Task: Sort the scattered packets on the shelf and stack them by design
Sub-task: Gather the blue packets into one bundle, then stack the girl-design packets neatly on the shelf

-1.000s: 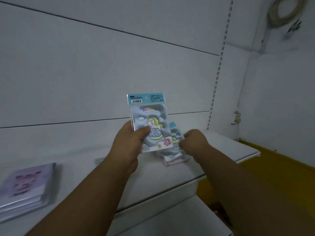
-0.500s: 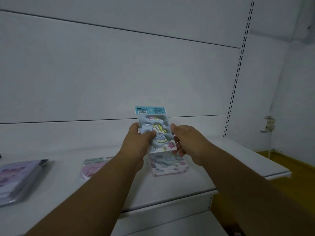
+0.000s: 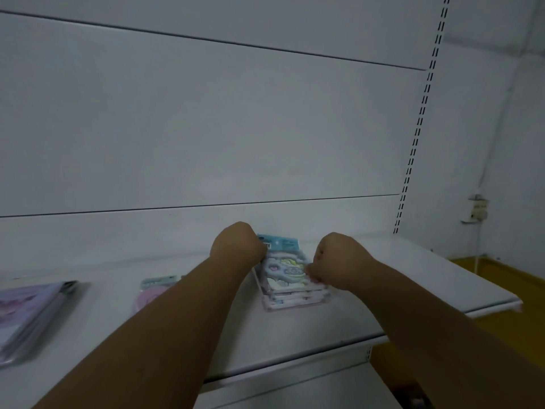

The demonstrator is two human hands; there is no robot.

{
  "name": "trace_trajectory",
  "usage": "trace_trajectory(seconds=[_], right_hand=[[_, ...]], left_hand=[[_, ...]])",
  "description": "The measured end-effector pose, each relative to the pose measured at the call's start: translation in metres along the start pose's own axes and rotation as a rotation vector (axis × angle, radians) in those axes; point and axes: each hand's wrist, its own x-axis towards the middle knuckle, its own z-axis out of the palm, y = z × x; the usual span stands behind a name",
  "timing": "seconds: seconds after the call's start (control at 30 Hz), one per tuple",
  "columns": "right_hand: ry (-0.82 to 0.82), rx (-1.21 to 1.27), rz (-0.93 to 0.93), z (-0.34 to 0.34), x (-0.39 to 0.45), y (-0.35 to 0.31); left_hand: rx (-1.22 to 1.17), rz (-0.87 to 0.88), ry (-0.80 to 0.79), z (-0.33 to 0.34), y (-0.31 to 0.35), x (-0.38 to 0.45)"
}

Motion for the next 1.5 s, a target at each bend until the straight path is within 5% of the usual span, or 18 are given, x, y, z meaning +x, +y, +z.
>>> trace_trajectory(seconds=[0.33,0.77,0.97,1.1,1.23,1.5], right_hand=[[0.319,0.055,-0.392,0.002,-0.02,-0.081],[0.329,0.067,-0.629,0.056,-0.094,-0.3],[0.248,0.055,-0.532,0.093,-0.114,-0.344],[0.079,-0.096,-0.409,0.112,-0.115,-0.344],[-0.036,-0.094,-0.286,0.133,-0.118,-0.343],[-0.033,0.65,-0.078,0.141,-0.115,-0.338]], left_hand=[[0.045,0.118,0.156,-0.033,-0.037,-0.041],[0.177,0.023,0.266,-0.171,-0.262,-0.109],[0.176,-0.084,0.178,-0.181,-0.329,-0.115],[0.035,-0.105,-0.016,-0.175,-0.334,-0.109],[-0.067,-0.096,-0.02,-0.169,-0.323,-0.106],[-0.671,-0.159,0.001,-0.163,-0.331,-0.11]])
